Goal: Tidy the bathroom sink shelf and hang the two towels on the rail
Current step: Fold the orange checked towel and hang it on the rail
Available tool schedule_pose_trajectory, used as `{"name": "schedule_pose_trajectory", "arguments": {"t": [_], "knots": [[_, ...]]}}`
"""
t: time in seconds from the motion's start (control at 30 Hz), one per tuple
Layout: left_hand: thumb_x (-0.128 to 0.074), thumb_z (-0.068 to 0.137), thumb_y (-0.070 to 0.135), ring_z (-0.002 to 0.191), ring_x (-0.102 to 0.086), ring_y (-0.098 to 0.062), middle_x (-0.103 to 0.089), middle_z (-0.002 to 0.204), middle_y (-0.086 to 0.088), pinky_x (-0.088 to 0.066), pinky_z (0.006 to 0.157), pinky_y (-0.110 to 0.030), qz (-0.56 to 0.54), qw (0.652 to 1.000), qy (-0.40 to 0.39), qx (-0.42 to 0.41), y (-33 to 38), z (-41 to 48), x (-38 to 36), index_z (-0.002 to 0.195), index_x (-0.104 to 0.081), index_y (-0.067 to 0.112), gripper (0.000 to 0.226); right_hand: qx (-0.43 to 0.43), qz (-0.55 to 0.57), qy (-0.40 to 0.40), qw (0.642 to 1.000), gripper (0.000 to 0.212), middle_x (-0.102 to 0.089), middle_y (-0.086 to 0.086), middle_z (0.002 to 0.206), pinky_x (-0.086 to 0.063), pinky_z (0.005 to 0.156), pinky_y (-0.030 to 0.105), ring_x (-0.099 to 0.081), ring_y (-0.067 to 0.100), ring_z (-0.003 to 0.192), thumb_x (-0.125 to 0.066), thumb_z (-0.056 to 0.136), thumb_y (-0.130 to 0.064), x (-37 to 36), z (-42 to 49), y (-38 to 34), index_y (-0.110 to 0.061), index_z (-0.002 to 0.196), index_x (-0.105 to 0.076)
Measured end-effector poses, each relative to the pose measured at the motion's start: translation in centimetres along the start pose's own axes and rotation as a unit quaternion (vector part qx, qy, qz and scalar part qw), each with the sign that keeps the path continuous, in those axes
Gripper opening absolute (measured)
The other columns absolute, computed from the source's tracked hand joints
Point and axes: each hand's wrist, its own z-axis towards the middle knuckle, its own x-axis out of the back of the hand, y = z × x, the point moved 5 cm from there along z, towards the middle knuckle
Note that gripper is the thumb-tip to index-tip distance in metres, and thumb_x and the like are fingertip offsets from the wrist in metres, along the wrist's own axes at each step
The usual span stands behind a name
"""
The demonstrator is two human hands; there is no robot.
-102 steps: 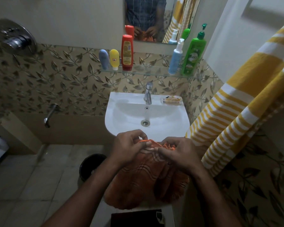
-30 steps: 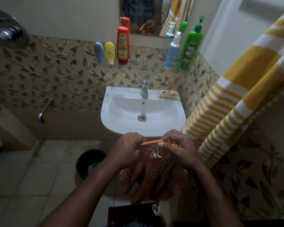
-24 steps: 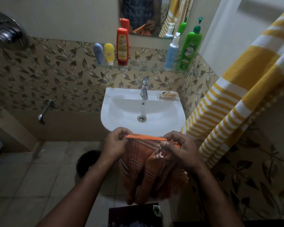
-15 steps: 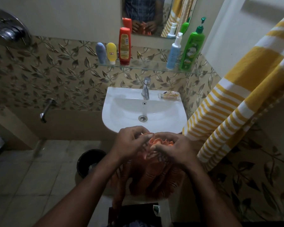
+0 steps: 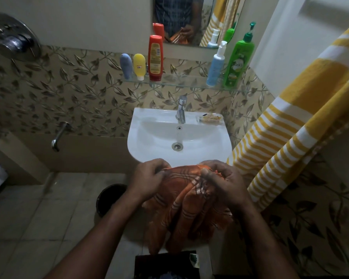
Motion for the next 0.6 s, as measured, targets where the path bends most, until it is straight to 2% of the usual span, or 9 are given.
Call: {"name": "schedule_pose_trajectory", "arguments": {"t": [0.07, 0.17, 0.2, 0.3, 0.37, 0.43, 0.5, 0.57, 0.6], "knots": [[-0.07, 0.089, 0.019, 0.08, -0.072, -0.013, -0.077, 0.081, 0.005, -0.06, 0.082, -0.044, -0.11, 0.993, 0.019, 0.048, -0.6, 0.0, 0.0, 0.086, -0.077, 0.021, 0.008, -0.031, 0.021, 0.015, 0.999, 0.012, -0.075, 0.006, 0.084, -0.054, 0.066, 0.032, -0.069, 0.015, 0.072, -0.076, 0.087, -0.02, 0.1, 0.1, 0.6, -0.026, 0.084, -0.066], [-0.07, 0.086, 0.033, 0.077, -0.067, -0.01, -0.074, 0.079, 0.005, -0.054, 0.079, -0.038, -0.165, 0.986, 0.003, 0.013, 0.5, -0.2, -0.3, 0.083, -0.075, 0.019, 0.015, -0.026, -0.019, 0.043, 0.999, 0.017, -0.075, 0.01, 0.081, -0.053, 0.058, 0.034, -0.067, 0.016, 0.062, -0.078, 0.088, -0.018, 0.1, 0.2, 1.0, -0.026, 0.092, -0.063], [-0.07, 0.087, 0.035, 0.077, -0.067, -0.011, -0.074, 0.079, 0.005, -0.054, 0.079, -0.037, -0.163, 0.987, -0.012, -0.007, 1.1, -0.3, -0.6, 0.083, -0.076, 0.02, 0.016, -0.018, -0.049, 0.043, 0.998, 0.016, -0.076, 0.006, 0.084, -0.055, 0.061, 0.036, -0.069, 0.017, 0.066, -0.079, 0.085, -0.026, -0.2, 0.2, 0.9, -0.03, 0.096, -0.068], [-0.072, 0.089, 0.037, 0.079, -0.075, -0.016, -0.078, 0.083, 0.002, -0.06, 0.078, -0.041, -0.143, 0.988, -0.04, -0.048, 3.3, -0.6, -1.3, 0.087, -0.078, 0.023, 0.015, -0.029, -0.155, -0.008, 0.988, 0.046, -0.079, -0.013, 0.098, -0.061, 0.082, 0.033, -0.074, 0.005, 0.09, -0.081, 0.067, -0.06, -1.7, 0.4, 0.7, -0.042, 0.109, -0.076], [-0.075, 0.087, 0.041, 0.078, -0.076, -0.015, -0.079, 0.082, 0.003, -0.062, 0.075, -0.041, -0.121, 0.99, -0.039, -0.065, 4.1, -0.5, -1.5, 0.085, -0.078, 0.026, 0.015, -0.04, -0.201, -0.049, 0.977, 0.055, -0.079, -0.018, 0.095, -0.06, 0.083, 0.03, -0.073, 0.0, 0.091, -0.081, 0.061, -0.07, -2.8, 0.4, 0.3, -0.038, 0.105, -0.079], [-0.077, 0.084, 0.045, 0.074, -0.074, -0.01, -0.077, 0.079, 0.005, -0.062, 0.071, -0.04, -0.109, 0.991, -0.033, -0.074, 4.2, -0.3, -1.4, 0.083, -0.076, 0.029, 0.017, -0.035, -0.225, -0.05, 0.972, 0.043, -0.077, -0.015, 0.081, -0.059, 0.072, 0.033, -0.071, 0.0, 0.078, -0.084, 0.068, -0.067, -2.9, 0.5, 0.0, -0.031, 0.093, -0.08], [-0.077, 0.08, 0.052, 0.066, -0.064, -0.009, -0.071, 0.072, 0.003, -0.055, 0.065, -0.038, -0.094, 0.992, -0.036, -0.074, 3.4, 0.0, -1.2, 0.083, -0.073, 0.03, 0.023, -0.025, -0.223, -0.019, 0.974, 0.025, -0.075, -0.012, 0.071, -0.057, 0.063, 0.037, -0.068, 0.004, 0.066, -0.084, 0.079, -0.052, -2.0, 0.6, 0.1, -0.027, 0.081, -0.079], [-0.077, 0.078, 0.054, 0.066, -0.057, -0.009, -0.067, 0.071, -0.001, -0.049, 0.063, -0.038, -0.088, 0.993, -0.05, -0.069, 2.3, -0.1, -1.0, 0.086, -0.072, 0.028, 0.028, -0.021, -0.2, 0.008, 0.98, 0.014, -0.075, -0.012, 0.071, -0.055, 0.062, 0.036, -0.068, 0.005, 0.066, -0.081, 0.08, -0.042, -1.0, 0.6, 0.4, -0.029, 0.08, -0.08], [-0.075, 0.078, 0.053, 0.069, -0.06, -0.009, -0.069, 0.075, -0.001, -0.051, 0.066, -0.039, -0.083, 0.993, -0.054, -0.07, 1.9, -0.2, -1.0, 0.087, -0.072, 0.027, 0.027, -0.018, -0.183, 0.023, 0.983, 0.01, -0.075, -0.013, 0.072, -0.053, 0.063, 0.033, -0.068, 0.004, 0.067, -0.079, 0.078, -0.039, -0.6, 0.6, 0.5, -0.029, 0.081, -0.08]]}}
